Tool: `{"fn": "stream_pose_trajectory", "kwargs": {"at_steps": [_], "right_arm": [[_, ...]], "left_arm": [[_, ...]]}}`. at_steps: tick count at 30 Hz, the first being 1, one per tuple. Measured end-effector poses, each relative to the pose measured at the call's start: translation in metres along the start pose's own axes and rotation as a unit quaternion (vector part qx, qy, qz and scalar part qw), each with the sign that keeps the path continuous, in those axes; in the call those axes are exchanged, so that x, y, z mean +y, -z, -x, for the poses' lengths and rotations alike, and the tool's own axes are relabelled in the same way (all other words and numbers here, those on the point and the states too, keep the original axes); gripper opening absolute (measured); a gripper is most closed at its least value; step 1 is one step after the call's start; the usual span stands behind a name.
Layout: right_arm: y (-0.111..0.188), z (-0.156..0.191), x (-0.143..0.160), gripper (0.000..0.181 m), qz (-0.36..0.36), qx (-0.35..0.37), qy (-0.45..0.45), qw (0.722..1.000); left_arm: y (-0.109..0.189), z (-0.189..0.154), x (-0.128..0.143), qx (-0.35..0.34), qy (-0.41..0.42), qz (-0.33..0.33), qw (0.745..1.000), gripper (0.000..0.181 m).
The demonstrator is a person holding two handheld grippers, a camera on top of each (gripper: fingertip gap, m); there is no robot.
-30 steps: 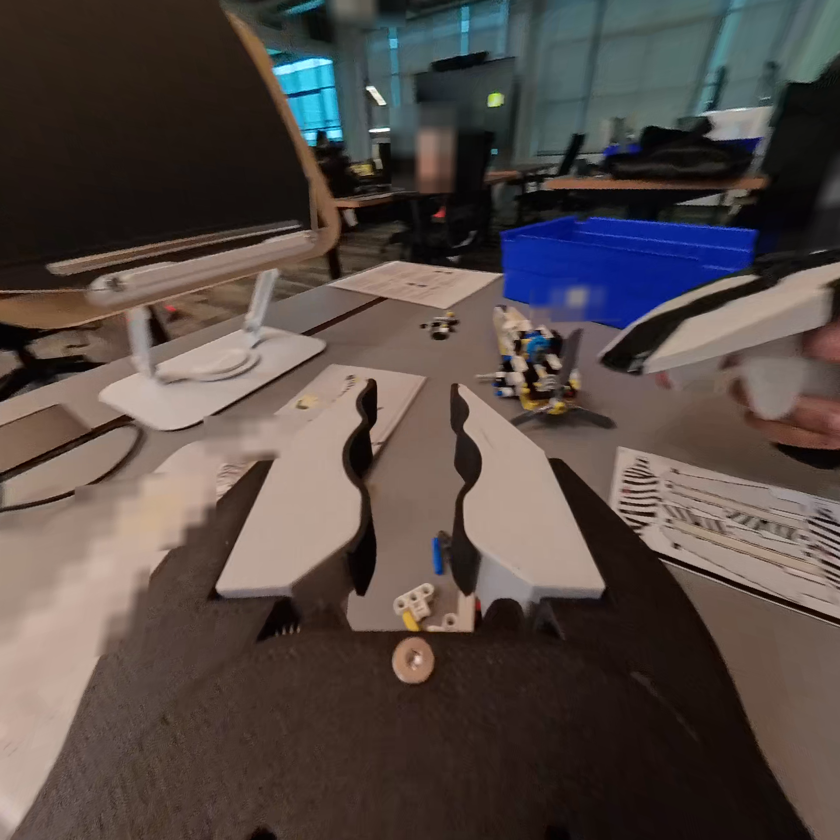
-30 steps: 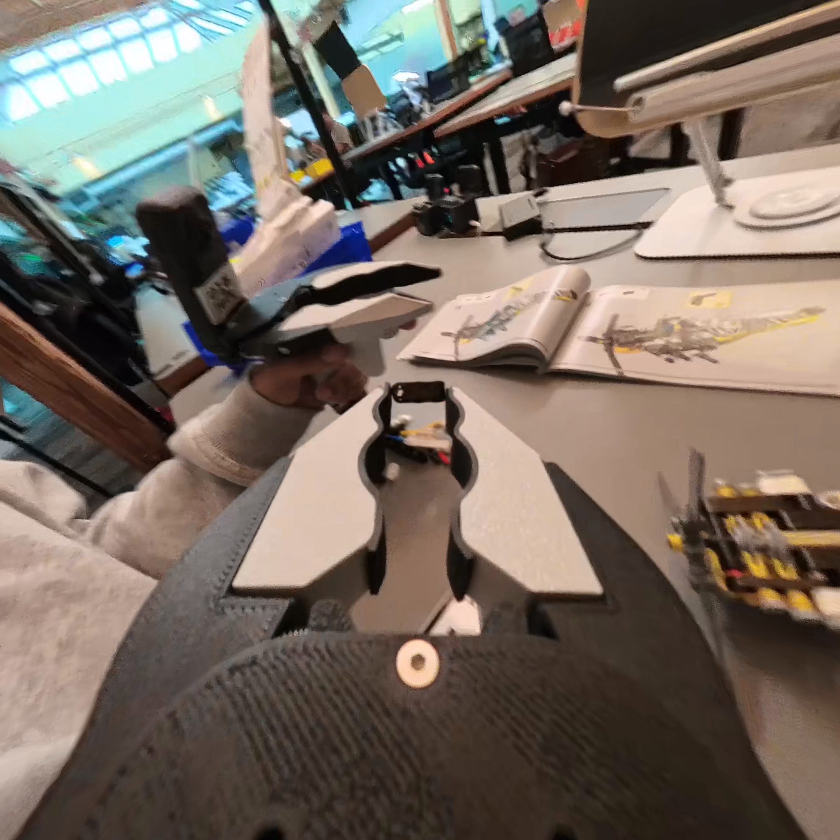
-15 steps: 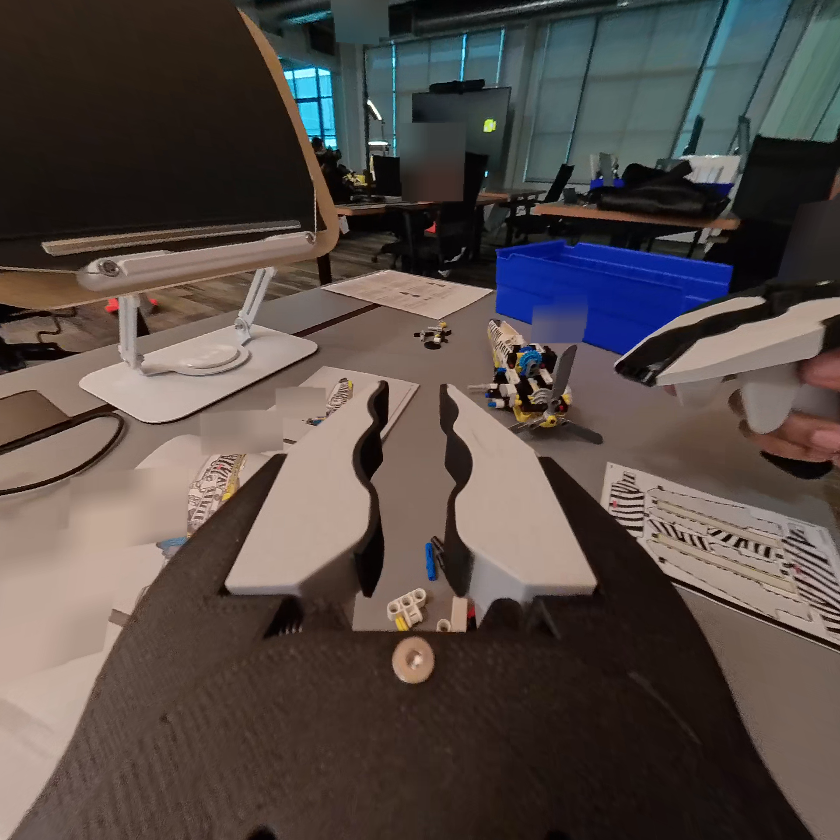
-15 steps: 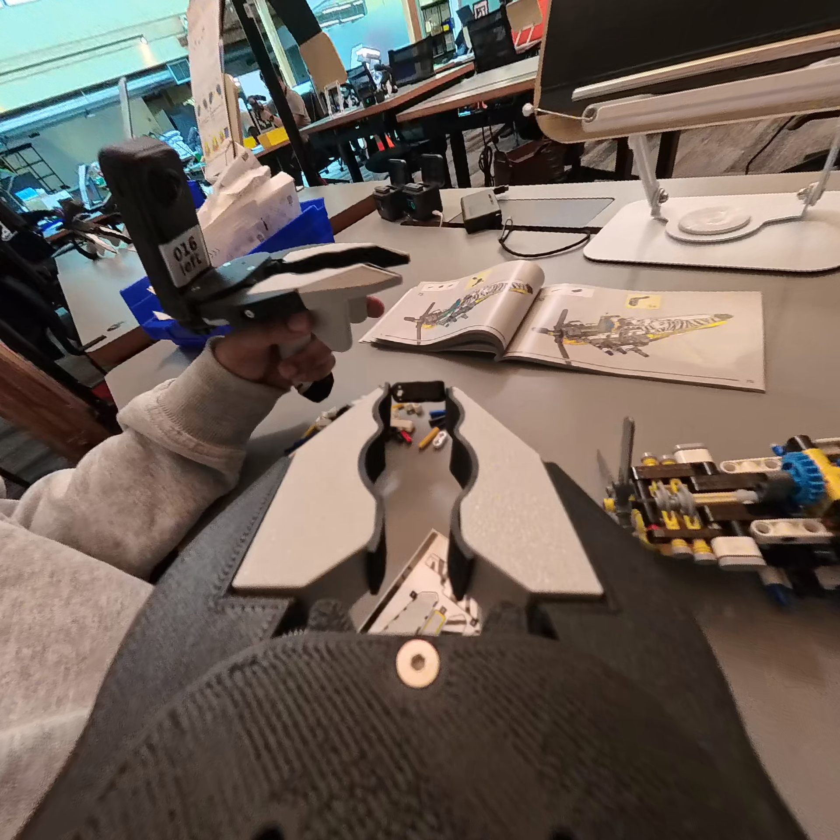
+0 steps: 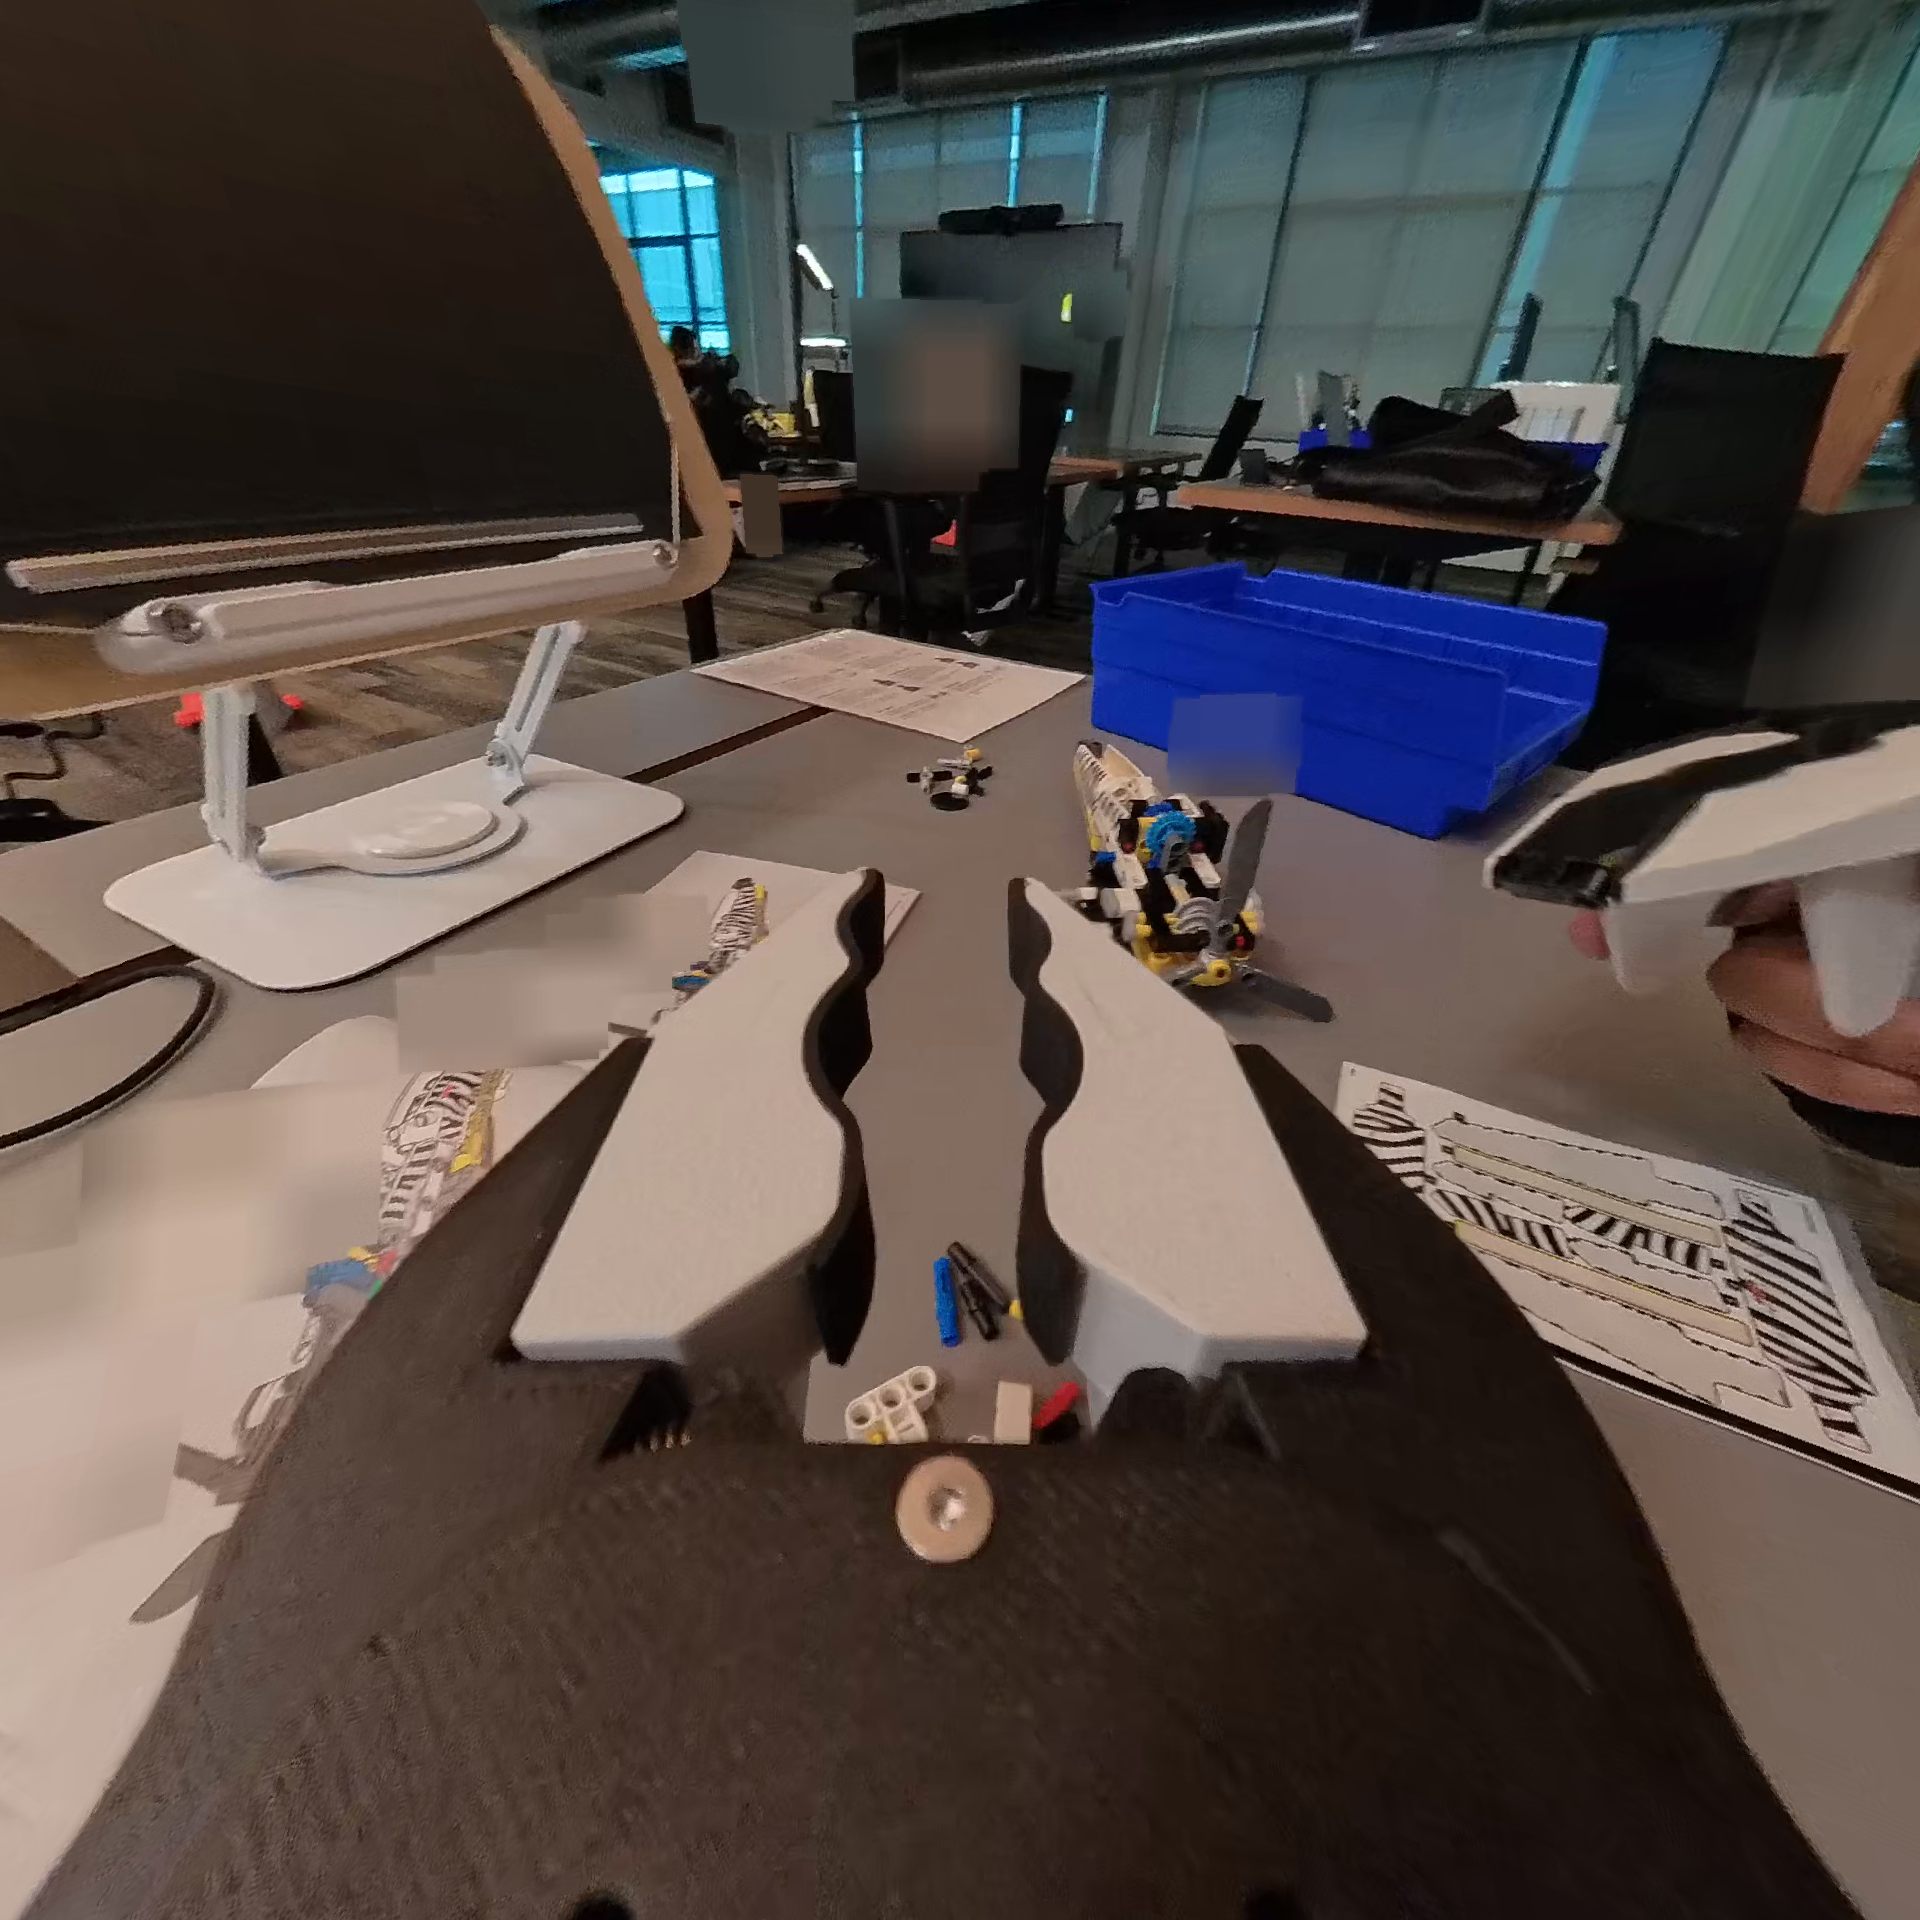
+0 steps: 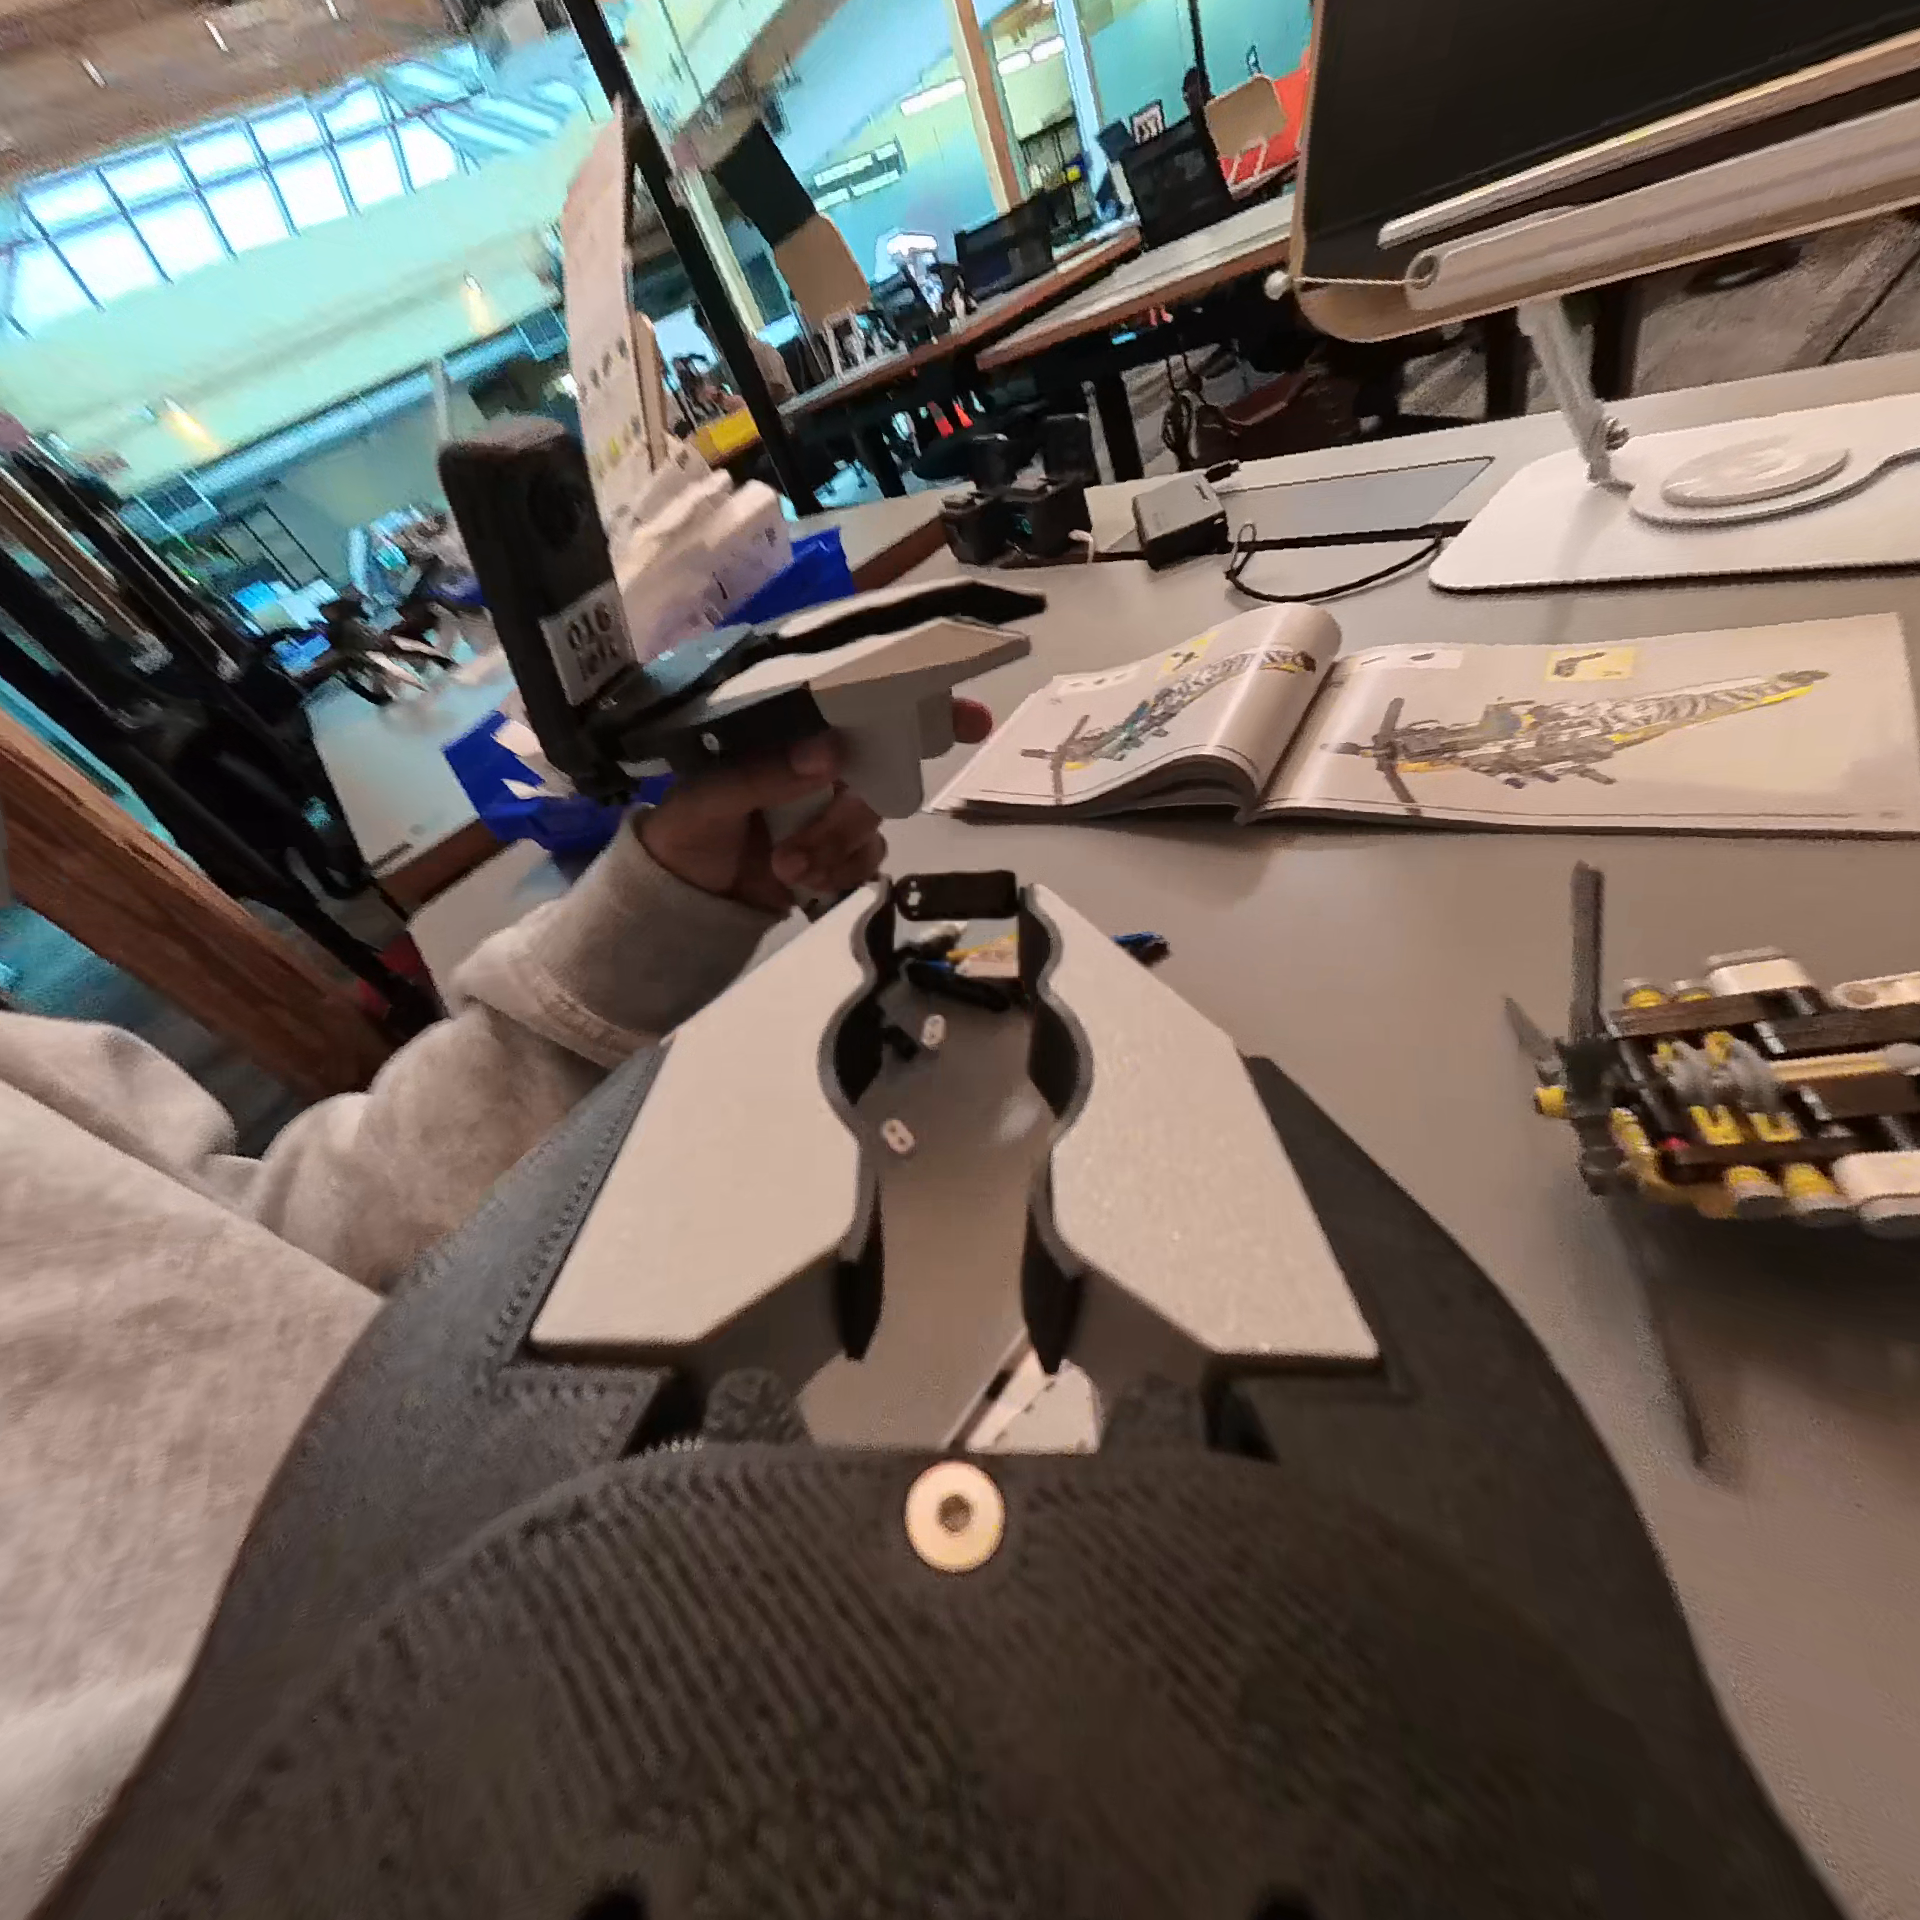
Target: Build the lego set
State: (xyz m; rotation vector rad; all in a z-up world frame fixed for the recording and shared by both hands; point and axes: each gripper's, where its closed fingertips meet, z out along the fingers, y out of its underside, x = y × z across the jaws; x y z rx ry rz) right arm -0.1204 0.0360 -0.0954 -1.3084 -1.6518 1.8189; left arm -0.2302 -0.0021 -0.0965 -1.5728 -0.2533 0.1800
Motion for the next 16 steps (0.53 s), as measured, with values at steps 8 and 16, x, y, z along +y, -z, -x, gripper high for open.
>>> {"fn": "stream_pose_trajectory", "kwargs": {"at_steps": [8,16], "right_arm": [[-0.004,0.025,-0.016,0.021,-0.031,-0.157,-0.192,0.968],[-0.014,0.04,-0.018,0.021,-0.03,-0.32,-0.394,0.861]], "left_arm": [[0.011,-0.067,-0.014,0.201,0.048,-0.029,0.978,0.029],[0.047,-0.115,-0.038,0.378,0.101,-0.071,0.917,0.037]]}}
